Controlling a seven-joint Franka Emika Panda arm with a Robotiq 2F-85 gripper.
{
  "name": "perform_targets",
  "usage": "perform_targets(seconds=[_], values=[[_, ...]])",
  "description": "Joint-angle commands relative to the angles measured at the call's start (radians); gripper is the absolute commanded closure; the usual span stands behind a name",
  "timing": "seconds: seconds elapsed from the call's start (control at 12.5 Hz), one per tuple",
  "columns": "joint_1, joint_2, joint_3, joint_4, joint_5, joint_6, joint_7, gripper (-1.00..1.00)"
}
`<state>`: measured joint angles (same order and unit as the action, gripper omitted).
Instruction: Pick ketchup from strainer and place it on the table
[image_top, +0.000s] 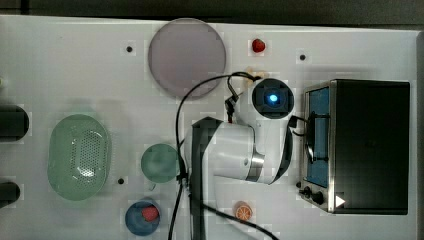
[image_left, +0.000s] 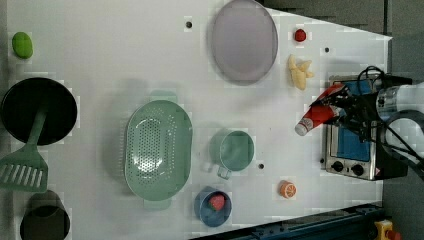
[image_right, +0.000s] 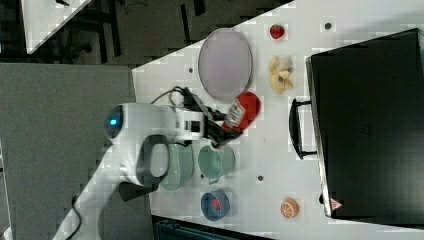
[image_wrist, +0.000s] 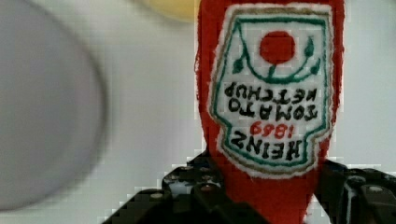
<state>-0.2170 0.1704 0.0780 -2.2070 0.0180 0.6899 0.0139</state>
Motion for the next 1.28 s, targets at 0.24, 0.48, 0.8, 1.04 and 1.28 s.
perform_targets(seconds=[0.24, 0.48, 0.8, 1.04, 1.28], values=[[0.047, 0.093, 0.036, -0.090, -0.003, 0.153, -0.045, -0.85], [0.047, 0.022, 0.046, -0.065, -0.003, 0.120, -0.044, -1.00], [0.050, -0.110, 0.062, 0.084, -0.002, -0.115, -0.003, -1.00], [0.053, -0.156, 0.078, 0.243, -0.003, -0.255, -0.002, -1.00], [0.054, -0.163, 0.096, 0.393, -0.003, -0.429, -0.002, -1.00]])
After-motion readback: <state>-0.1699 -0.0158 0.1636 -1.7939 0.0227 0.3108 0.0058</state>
